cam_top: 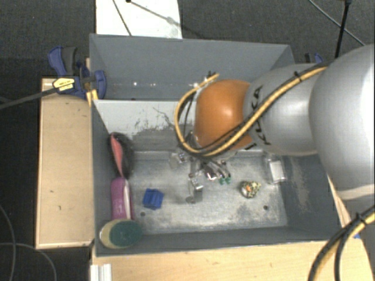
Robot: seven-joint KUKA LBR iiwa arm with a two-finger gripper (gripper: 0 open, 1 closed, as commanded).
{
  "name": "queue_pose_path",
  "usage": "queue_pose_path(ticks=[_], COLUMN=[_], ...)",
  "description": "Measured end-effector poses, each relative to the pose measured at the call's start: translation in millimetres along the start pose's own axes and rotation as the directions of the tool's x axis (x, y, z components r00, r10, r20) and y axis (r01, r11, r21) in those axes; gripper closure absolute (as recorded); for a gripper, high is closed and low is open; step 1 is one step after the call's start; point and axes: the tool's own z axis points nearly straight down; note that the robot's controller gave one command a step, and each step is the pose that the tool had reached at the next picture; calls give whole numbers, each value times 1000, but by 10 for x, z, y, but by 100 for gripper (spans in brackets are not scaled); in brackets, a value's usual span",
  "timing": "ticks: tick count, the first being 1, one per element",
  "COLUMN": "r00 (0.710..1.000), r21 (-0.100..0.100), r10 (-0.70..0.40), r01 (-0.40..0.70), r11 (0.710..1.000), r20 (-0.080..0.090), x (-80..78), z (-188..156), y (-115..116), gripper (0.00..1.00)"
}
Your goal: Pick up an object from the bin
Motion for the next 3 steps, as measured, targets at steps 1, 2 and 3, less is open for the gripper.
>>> queue_pose_path(ticks=[1,2,3], r00=[983,984,979], r21=[-2,-5,-3], r10=[-184,-177,-204], r01=[184,177,204], r11=[983,984,979], r20=[-9,-4,8], x=[-211,-220,-491], z=[194,188,-1208], y=[891,894,1071], gripper=[0,100,100])
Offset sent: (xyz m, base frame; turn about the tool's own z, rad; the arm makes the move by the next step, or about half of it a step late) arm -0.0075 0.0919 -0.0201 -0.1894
